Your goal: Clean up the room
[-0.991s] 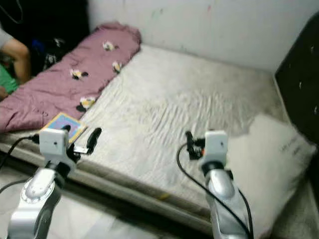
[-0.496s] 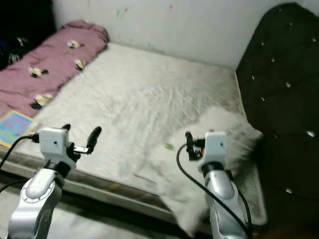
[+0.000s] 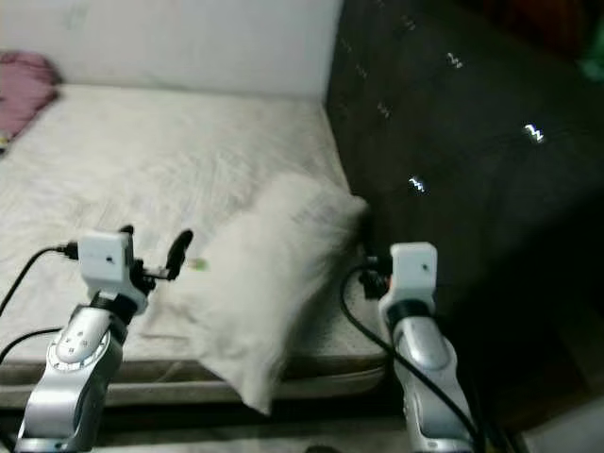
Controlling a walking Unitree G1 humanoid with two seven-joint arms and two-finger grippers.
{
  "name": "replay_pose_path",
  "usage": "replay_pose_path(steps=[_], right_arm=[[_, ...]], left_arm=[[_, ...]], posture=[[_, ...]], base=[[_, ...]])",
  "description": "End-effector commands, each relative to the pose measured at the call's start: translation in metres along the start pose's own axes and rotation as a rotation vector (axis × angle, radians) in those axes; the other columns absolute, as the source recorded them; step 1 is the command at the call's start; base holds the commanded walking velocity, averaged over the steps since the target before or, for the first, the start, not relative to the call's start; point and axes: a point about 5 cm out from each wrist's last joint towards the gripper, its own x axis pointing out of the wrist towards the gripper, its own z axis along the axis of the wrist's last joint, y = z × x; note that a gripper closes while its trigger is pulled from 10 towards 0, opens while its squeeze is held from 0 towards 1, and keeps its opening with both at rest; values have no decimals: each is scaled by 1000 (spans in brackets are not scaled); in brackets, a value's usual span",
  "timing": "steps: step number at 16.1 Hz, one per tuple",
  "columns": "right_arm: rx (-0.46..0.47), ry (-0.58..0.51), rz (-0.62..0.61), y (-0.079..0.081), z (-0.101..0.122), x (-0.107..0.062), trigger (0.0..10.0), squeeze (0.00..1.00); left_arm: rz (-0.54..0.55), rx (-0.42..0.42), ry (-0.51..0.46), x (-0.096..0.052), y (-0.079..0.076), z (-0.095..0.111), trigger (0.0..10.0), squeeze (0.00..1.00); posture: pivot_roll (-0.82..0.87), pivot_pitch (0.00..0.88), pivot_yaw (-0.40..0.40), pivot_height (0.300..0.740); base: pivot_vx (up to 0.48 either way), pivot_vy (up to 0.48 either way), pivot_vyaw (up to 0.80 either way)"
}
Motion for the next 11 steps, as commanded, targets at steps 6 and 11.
replay_pose_path(steps=[6, 11], right_arm=[[23, 1, -16, -1, -2, -2, 10000, 0], [27, -2, -14, -1, -3, -3, 10000, 0]], left_arm=[[48, 3, 36, -7, 4, -10, 10000, 0], [48, -18, 33, -6, 1, -10, 10000, 0]], posture=[[-53, 0, -49, 740], [-54, 0, -52, 740]], base=[[0, 0, 0], [0, 0, 0]])
